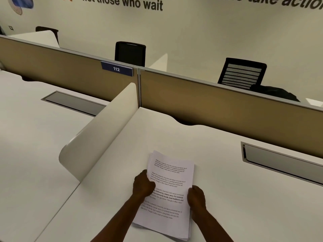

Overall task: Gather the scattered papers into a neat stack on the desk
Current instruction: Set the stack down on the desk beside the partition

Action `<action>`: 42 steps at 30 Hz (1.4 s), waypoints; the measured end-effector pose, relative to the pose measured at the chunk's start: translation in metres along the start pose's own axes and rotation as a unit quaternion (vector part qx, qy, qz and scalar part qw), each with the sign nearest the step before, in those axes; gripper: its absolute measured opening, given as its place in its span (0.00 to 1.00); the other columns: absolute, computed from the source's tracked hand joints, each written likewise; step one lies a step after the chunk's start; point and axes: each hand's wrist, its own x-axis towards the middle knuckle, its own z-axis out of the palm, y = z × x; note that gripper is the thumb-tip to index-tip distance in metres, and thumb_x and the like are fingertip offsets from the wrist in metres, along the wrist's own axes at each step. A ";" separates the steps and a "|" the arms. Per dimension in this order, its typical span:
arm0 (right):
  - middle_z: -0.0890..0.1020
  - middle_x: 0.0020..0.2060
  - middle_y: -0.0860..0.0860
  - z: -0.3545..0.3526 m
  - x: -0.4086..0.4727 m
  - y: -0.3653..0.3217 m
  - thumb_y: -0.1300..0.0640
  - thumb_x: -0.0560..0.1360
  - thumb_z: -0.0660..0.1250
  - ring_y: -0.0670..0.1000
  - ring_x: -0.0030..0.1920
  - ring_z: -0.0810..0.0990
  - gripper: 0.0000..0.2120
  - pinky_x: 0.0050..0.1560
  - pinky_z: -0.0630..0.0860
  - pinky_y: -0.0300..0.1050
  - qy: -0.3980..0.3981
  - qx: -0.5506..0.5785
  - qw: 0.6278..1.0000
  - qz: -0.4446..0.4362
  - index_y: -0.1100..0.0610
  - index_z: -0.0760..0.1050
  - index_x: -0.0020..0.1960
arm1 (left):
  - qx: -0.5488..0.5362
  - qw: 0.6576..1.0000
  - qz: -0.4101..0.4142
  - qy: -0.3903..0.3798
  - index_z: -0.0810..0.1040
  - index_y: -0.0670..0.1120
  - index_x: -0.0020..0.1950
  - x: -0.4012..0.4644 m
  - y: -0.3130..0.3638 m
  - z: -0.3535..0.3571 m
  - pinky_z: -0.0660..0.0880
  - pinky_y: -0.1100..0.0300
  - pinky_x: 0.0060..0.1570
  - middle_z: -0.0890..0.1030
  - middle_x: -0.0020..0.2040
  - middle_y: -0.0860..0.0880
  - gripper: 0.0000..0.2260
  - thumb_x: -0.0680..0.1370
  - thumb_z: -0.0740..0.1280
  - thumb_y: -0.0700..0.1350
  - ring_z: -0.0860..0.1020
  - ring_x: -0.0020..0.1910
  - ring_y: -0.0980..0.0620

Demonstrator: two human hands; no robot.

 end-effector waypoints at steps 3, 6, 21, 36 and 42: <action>0.80 0.55 0.56 0.022 0.005 -0.013 0.61 0.82 0.54 0.56 0.53 0.77 0.13 0.56 0.73 0.47 0.030 0.004 0.999 -0.011 0.61 0.76 0.60 | 0.008 1.000 0.015 -0.022 0.71 0.42 0.71 0.022 0.003 -0.012 0.73 0.66 0.46 0.79 0.64 0.44 0.24 0.75 0.67 0.37 0.73 0.48 0.56; 0.80 0.58 0.56 0.044 0.010 -0.032 0.59 0.83 0.55 0.53 0.51 0.77 0.15 0.54 0.75 0.46 0.044 0.041 0.998 -0.018 0.59 0.74 0.65 | 0.002 0.999 0.042 -0.019 0.70 0.43 0.73 0.044 0.011 -0.028 0.76 0.63 0.54 0.78 0.66 0.44 0.26 0.74 0.66 0.34 0.75 0.52 0.54; 0.83 0.54 0.60 0.148 0.103 -0.196 0.59 0.82 0.58 0.60 0.49 0.82 0.10 0.51 0.80 0.55 -0.049 0.205 0.978 -0.007 0.59 0.77 0.56 | 0.015 0.988 0.119 0.094 0.71 0.39 0.73 0.203 0.103 -0.135 0.72 0.59 0.62 0.77 0.69 0.40 0.25 0.75 0.67 0.33 0.76 0.66 0.42; 0.77 0.64 0.61 0.189 0.162 -0.220 0.62 0.80 0.62 0.59 0.58 0.79 0.15 0.55 0.77 0.49 -0.033 0.043 0.997 -0.050 0.60 0.72 0.66 | 0.084 0.990 0.074 0.092 0.64 0.38 0.76 0.303 0.092 -0.136 0.64 0.53 0.72 0.71 0.73 0.39 0.29 0.77 0.69 0.40 0.69 0.73 0.41; 0.81 0.61 0.59 0.198 0.149 -0.221 0.59 0.78 0.64 0.59 0.60 0.81 0.15 0.62 0.78 0.56 0.006 -0.050 0.993 -0.104 0.64 0.75 0.63 | 0.100 0.988 0.080 0.091 0.68 0.39 0.73 0.302 0.093 -0.125 0.71 0.48 0.67 0.74 0.70 0.39 0.25 0.79 0.68 0.48 0.73 0.68 0.39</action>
